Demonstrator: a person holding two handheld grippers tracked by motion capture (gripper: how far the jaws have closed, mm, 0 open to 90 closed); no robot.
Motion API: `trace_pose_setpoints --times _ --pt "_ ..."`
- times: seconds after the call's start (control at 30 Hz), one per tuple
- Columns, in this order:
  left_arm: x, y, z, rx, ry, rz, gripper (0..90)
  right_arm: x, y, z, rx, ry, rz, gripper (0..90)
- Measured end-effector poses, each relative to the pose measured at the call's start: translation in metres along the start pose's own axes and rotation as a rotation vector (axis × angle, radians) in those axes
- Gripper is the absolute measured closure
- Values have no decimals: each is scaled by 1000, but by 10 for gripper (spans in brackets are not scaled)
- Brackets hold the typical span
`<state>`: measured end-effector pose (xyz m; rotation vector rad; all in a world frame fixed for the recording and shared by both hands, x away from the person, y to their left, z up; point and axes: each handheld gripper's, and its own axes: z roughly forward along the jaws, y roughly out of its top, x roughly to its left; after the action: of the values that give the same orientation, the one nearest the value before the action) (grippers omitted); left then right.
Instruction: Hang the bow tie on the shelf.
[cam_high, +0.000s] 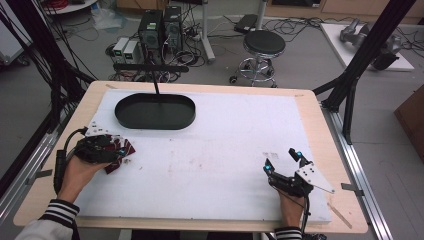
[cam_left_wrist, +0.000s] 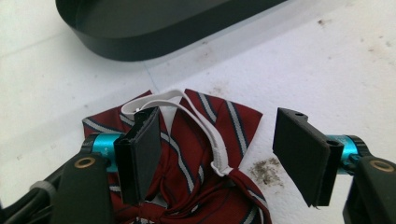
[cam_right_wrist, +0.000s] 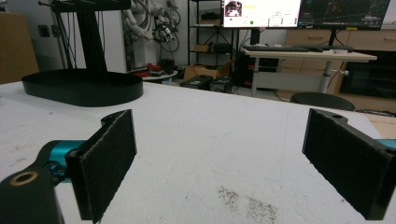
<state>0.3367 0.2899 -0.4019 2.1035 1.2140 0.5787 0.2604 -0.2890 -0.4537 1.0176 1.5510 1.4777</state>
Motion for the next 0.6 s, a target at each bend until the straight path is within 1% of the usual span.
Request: trace_pose_setpoints --times 0.07,0.1,0.13,0.23,0.27,0.4,0.47,0.5,0.53,0.6 --pt "3 2 6 31 -16 -17 327 0 0 0 0 1 -1 89" --pt "4 3 8 46 -16 -19 328 0 0 0 0 0 0 89" --pt "4 3 8 46 -16 -19 330 0 0 0 0 0 0 89" --pt "5 5 11 72 -10 -41 327 0 0 0 -1 0 0 89" --pt "6 6 12 84 -19 -41 337 0 0 0 -1 0 0 89" --pt "8 13 14 133 -33 -53 348 0 0 0 -1 0 1 89" --pt "7 17 16 174 -55 -62 368 0 0 0 -1 0 0 89" --pt "7 17 16 174 -55 -62 383 0 0 0 -1 0 0 89" --pt "6 18 17 187 -60 -59 383 0 0 0 -1 0 0 89" --pt "5 19 19 206 -67 -67 406 0 0 0 -1 1 0 89"
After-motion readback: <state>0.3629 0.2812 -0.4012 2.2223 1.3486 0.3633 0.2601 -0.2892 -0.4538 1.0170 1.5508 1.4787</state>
